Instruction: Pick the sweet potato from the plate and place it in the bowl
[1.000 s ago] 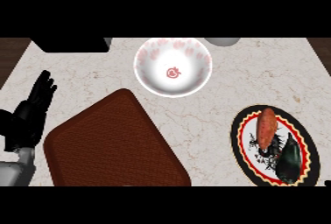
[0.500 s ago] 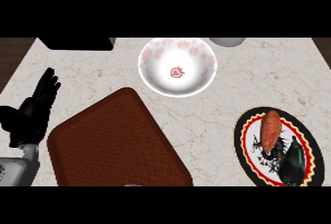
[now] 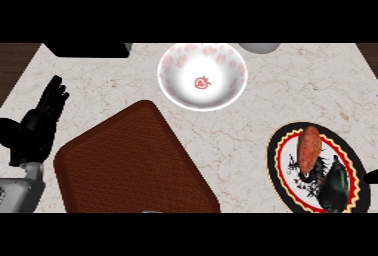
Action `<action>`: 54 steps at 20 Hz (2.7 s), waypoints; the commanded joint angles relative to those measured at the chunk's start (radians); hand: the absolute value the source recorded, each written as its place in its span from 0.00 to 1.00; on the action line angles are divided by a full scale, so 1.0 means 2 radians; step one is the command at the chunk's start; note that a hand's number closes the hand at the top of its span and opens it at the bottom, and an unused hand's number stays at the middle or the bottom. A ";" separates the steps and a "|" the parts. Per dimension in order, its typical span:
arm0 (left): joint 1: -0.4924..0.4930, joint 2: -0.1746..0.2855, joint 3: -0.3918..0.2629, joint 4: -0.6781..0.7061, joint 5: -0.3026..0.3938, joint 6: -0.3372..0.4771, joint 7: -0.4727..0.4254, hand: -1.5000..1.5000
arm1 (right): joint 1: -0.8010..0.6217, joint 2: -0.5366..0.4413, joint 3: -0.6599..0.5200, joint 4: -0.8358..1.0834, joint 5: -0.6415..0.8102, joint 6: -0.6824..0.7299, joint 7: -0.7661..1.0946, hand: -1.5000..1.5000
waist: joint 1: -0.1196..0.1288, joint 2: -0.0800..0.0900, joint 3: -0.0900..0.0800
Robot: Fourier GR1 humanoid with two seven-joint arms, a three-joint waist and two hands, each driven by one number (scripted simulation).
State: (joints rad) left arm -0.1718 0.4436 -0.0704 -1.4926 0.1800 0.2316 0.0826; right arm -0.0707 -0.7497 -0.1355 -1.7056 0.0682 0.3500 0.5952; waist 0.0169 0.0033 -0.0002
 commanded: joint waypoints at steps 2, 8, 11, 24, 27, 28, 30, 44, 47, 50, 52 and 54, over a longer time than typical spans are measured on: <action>-0.009 -0.015 -0.006 -0.003 -0.019 0.012 0.013 0.50 | -0.048 0.014 0.060 0.044 0.008 0.051 0.041 0.00 | -0.001 0.000 0.000; -0.012 -0.013 0.023 -0.002 -0.016 -0.012 0.023 0.50 | -0.045 0.031 0.069 0.070 0.037 0.090 0.034 0.00 | -0.008 -0.001 0.000; 0.012 -0.032 0.025 0.013 -0.031 -0.012 -0.018 0.50 | -0.055 0.055 0.082 0.077 0.101 0.049 0.008 0.00 | -0.008 -0.001 0.000; 0.014 -0.045 0.055 0.004 -0.047 -0.047 -0.010 0.50 | -0.026 0.133 0.105 0.117 0.209 0.001 -0.045 0.00 | -0.008 -0.001 0.000; 0.016 -0.041 0.063 -0.019 -0.049 -0.063 0.011 0.50 | -0.068 0.157 0.098 0.144 0.220 0.010 -0.015 0.00 | -0.006 -0.001 0.000; 0.031 -0.055 0.053 -0.071 -0.066 -0.043 0.049 0.50 | -0.061 0.146 0.081 0.129 0.217 0.029 -0.020 0.00 | -0.007 -0.002 0.000; 0.000 -0.074 0.053 -0.002 -0.081 -0.040 0.011 0.50 | -0.049 0.147 0.077 0.115 0.217 0.039 -0.024 0.00 | -0.009 -0.002 0.000; 0.014 -0.074 0.094 -0.039 -0.079 -0.083 0.031 0.50 | -0.064 0.170 0.050 0.227 0.253 0.034 -0.112 1.00 | -0.007 -0.002 0.000; 0.025 -0.076 0.103 -0.046 -0.077 -0.084 0.024 0.50 | -0.103 0.189 0.060 0.261 0.271 0.011 -0.137 1.00 | -0.005 -0.001 0.000; 0.022 -0.079 0.094 -0.058 -0.086 -0.083 0.045 0.50 | -0.090 0.183 0.052 0.278 0.279 -0.012 -0.178 1.00 | -0.006 -0.002 0.000; -0.015 -0.065 0.113 -0.012 -0.073 -0.101 0.033 0.50 | -0.117 0.211 0.059 0.306 0.296 -0.040 -0.164 1.00 | -0.006 -0.001 0.000; -0.007 -0.086 0.095 -0.009 -0.099 -0.078 0.032 0.50 | -0.126 0.203 0.054 0.324 0.298 -0.038 -0.179 1.00 | -0.006 -0.001 0.000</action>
State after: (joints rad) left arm -0.1668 0.2766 0.1165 -1.5378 -0.0034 0.0728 0.1414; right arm -0.2933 -0.3652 -0.0241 -1.1442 0.6587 0.2963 0.2956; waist -0.0007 -0.0072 -0.0130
